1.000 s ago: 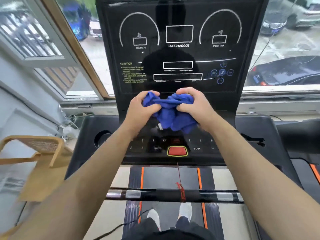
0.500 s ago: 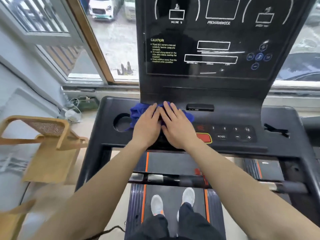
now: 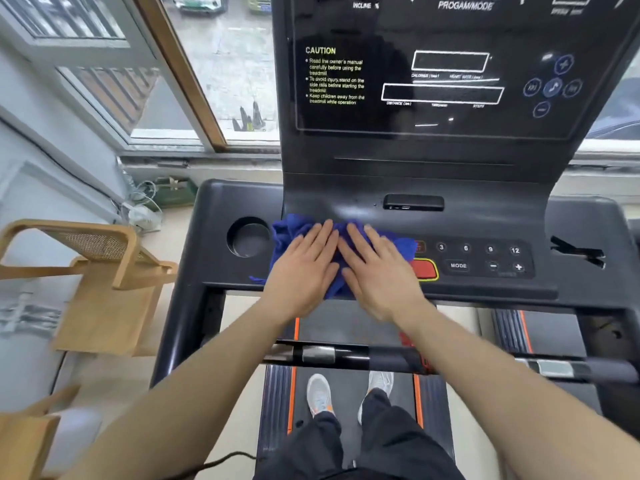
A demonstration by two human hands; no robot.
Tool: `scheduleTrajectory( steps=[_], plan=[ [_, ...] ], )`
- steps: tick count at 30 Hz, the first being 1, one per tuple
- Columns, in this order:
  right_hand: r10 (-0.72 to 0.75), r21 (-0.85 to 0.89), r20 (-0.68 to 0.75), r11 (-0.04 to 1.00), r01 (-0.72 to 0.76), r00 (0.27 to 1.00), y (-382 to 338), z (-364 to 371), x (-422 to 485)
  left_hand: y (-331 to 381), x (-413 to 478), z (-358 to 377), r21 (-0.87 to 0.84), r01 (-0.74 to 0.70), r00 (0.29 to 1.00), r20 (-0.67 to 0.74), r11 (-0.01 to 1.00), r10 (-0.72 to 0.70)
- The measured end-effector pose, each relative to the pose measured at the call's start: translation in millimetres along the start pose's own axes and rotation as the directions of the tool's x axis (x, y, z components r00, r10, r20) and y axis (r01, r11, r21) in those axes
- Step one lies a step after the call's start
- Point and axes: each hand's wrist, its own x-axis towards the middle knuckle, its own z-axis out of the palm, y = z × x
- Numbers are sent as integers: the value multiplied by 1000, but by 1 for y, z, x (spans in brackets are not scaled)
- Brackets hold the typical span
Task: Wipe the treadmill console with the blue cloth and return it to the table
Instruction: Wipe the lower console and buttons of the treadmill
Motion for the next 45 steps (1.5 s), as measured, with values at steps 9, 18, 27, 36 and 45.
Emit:
scheduleTrajectory(
  steps=[9,18,27,36,45],
  plan=[
    [175,-41,-66,983,-178,982,15,-6,16,4,45,1,0,0,997,76,1000,0],
    [-33,-48,14,998,34,999,-26,-3,9,-24,-11,-3,-5,7,995,99,1000,-6],
    [180,-42,-61,982,-182,982,12,0,-15,20,40,3,-24,-60,990,123,998,62],
    [-127,-34,-56,992,126,990,-29,-8,23,-26,-8,3,-25,106,994,2,994,-106],
    [-46,-301,-166,954,-6,985,77,-25,39,30,90,10,-48,56,991,-117,997,-61]
  ],
)
